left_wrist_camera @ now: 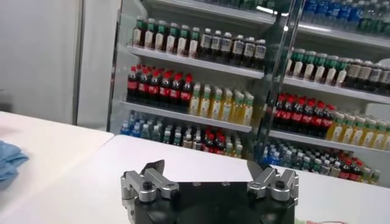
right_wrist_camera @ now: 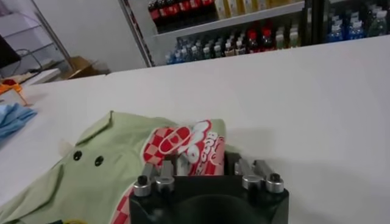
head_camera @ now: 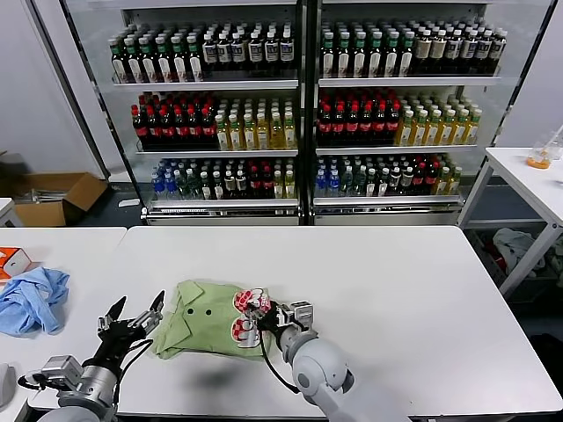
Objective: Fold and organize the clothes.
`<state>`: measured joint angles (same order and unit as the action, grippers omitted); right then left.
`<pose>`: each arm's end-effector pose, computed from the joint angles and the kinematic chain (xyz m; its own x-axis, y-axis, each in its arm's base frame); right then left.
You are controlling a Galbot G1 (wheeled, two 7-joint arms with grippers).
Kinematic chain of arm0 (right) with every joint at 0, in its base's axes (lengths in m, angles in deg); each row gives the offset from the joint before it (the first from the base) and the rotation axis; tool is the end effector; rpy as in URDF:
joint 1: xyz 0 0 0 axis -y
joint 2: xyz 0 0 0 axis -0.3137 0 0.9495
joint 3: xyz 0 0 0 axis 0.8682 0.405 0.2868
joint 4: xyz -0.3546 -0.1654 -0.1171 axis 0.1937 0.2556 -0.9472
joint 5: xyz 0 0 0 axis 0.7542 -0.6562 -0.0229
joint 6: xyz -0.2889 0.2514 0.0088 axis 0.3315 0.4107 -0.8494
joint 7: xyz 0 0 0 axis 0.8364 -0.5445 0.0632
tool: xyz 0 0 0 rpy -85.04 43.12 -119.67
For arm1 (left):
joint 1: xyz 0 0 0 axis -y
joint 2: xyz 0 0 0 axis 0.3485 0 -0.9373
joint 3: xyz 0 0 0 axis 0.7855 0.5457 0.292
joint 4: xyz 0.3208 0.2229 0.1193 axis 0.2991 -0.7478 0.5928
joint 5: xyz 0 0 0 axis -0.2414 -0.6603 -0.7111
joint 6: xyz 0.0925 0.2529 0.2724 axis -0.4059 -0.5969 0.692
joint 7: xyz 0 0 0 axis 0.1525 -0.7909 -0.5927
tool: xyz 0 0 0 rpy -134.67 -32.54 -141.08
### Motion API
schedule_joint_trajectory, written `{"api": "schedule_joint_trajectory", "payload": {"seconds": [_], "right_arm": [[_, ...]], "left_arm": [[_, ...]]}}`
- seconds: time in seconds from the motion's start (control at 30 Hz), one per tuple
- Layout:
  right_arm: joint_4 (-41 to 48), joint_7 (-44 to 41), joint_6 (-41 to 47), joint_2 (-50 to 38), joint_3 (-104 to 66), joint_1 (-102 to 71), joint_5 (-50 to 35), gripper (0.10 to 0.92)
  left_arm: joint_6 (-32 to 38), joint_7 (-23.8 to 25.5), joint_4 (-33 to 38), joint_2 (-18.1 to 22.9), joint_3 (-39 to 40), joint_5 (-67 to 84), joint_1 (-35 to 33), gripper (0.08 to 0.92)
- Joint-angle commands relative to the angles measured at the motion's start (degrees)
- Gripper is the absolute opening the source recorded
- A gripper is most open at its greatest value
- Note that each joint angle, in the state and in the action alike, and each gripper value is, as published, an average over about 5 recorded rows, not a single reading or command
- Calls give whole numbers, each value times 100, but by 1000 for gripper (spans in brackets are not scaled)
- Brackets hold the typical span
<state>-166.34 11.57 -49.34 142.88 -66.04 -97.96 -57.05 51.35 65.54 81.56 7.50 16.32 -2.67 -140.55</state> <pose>0.3555 0.1578 -0.3381 -0.7340 -0.4711 0.4892 -0.3794 0.8818 0.2799 0.1957 0.1412 -0.2968 -0.9793 0.0204 0.2016 -0.0198 0.9805 -0.1954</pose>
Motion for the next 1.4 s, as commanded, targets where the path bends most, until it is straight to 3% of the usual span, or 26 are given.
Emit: {"api": "schedule_joint_trajectory", "payload": {"seconds": [0.03,0.37,0.47,0.83,1.17,1.4], "right_arm": [[305,46,-86,82,163,229,-122,456],[218,-277,-150,-600,39,470,170,170],[128,-393,-87,-973,-95,537,91,135],[-92,-780,116,-2235,-748,497,-205,134],[-137,-1033,-246,-2203,-1061,385,389,146],[-943,-1029,-1679,-2520,-1717,-664,1892,320]], "left_arm": [[19,-31,-21,-6,-99,-6,-59,823],[-91,-30,-54,-87,-30,-1,-2,823],[-118,-25,-84,-101,1,7,15,823],[-169,-13,-210,-155,210,10,165,823],[-151,-15,-226,-196,357,-66,249,823],[-18,-11,-212,-221,422,-455,249,823]]}}
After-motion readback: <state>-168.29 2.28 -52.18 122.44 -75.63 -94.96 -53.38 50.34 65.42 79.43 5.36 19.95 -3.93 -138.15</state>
